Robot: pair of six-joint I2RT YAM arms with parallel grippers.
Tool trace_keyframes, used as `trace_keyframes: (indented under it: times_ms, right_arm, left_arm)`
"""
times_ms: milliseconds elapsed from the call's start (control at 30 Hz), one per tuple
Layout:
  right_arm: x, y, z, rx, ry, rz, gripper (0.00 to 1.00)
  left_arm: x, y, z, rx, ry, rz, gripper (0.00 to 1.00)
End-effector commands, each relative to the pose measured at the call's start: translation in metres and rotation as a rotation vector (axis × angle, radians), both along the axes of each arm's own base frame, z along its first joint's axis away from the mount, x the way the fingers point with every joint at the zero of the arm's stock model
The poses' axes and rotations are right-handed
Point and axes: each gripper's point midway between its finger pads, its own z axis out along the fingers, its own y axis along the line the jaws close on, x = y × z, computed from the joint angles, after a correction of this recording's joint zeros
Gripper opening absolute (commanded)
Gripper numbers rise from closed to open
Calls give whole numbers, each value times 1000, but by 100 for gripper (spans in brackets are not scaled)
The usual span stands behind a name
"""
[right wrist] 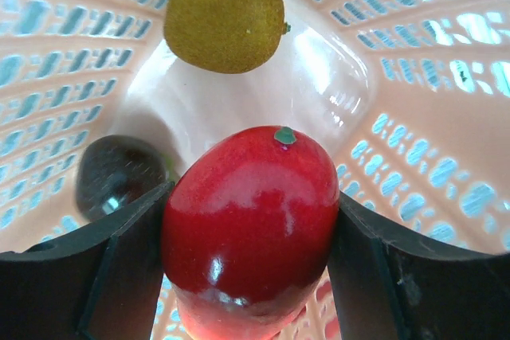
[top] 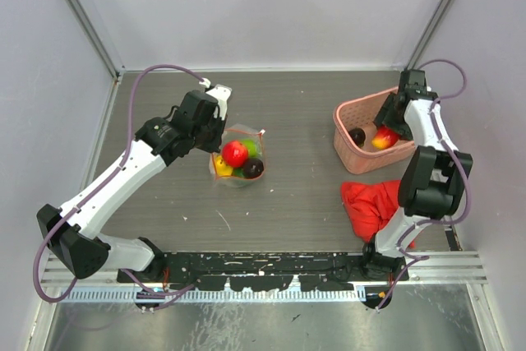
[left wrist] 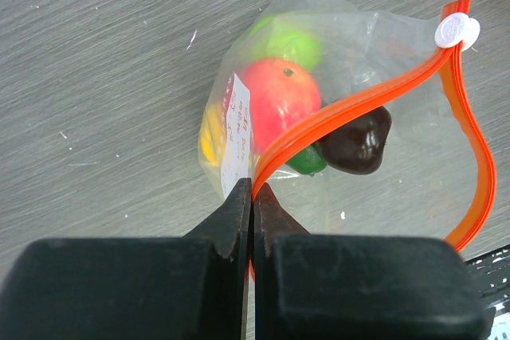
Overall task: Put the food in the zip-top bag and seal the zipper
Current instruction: Pick up the fake fruit from the bin.
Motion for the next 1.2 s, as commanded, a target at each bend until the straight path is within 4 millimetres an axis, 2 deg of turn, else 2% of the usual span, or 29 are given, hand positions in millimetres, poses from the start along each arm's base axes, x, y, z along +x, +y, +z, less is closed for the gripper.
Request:
trace_keyframes:
  times_ms: [0, 233, 367, 567, 733, 967, 1167]
  right_arm:
    - [6, -4, 56, -78, -168, -56, 25]
    - [-4, 8, 108, -141, -322, -115, 24]
    - [-8, 28, 141, -170, -420, -108, 24]
    - [-16, 81, 185, -113, -598, -67, 24]
    - [-27, 125, 207, -43, -721, -28, 24]
    - [-39, 194, 227, 41, -840, 65, 24]
    - [-57, 267, 232, 97, -911, 191, 24]
  left_arm:
    - [5, -5, 29, -70, -72, -3, 0]
    - [4, -6, 30, -75, -71, -5, 0]
    - [4, -6, 29, -76, -68, -6, 0]
    - [4, -7, 27, -76, -60, -8, 0]
    - [4, -8, 27, -77, -61, -7, 0]
    - [3, -9, 28, -86, -57, -11, 0]
    - [4, -8, 31, -92, -56, 2, 0]
